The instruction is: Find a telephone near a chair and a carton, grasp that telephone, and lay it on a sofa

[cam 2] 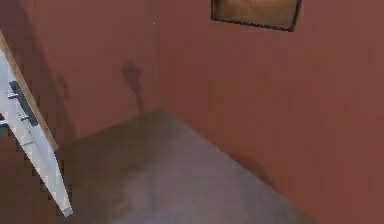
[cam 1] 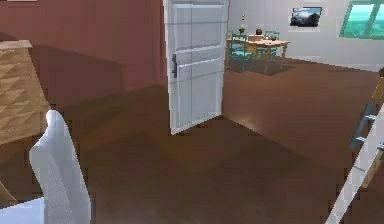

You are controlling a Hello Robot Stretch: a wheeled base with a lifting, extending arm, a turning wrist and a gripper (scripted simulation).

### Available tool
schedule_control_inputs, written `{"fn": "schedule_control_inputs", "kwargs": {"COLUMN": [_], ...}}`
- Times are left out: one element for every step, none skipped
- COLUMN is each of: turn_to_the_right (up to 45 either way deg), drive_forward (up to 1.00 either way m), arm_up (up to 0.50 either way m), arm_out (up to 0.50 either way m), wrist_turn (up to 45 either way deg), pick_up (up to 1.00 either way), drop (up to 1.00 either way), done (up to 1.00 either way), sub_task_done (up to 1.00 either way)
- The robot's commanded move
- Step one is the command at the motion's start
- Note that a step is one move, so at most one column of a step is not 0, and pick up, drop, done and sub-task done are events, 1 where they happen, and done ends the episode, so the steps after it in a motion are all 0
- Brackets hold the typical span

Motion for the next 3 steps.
{"fn": "schedule_control_inputs", "kwargs": {"turn_to_the_right": [0.0,-36.0,0.0], "drive_forward": [0.75,0.00,0.75], "arm_up": [0.00,0.00,0.00], "arm_out": [0.00,0.00,0.00], "wrist_turn": [0.0,0.0,0.0], "pick_up": [0.00,0.00,0.00], "drop": [0.00,0.00,0.00], "done": [0.00,0.00,0.00], "sub_task_done": [0.00,0.00,0.00]}}
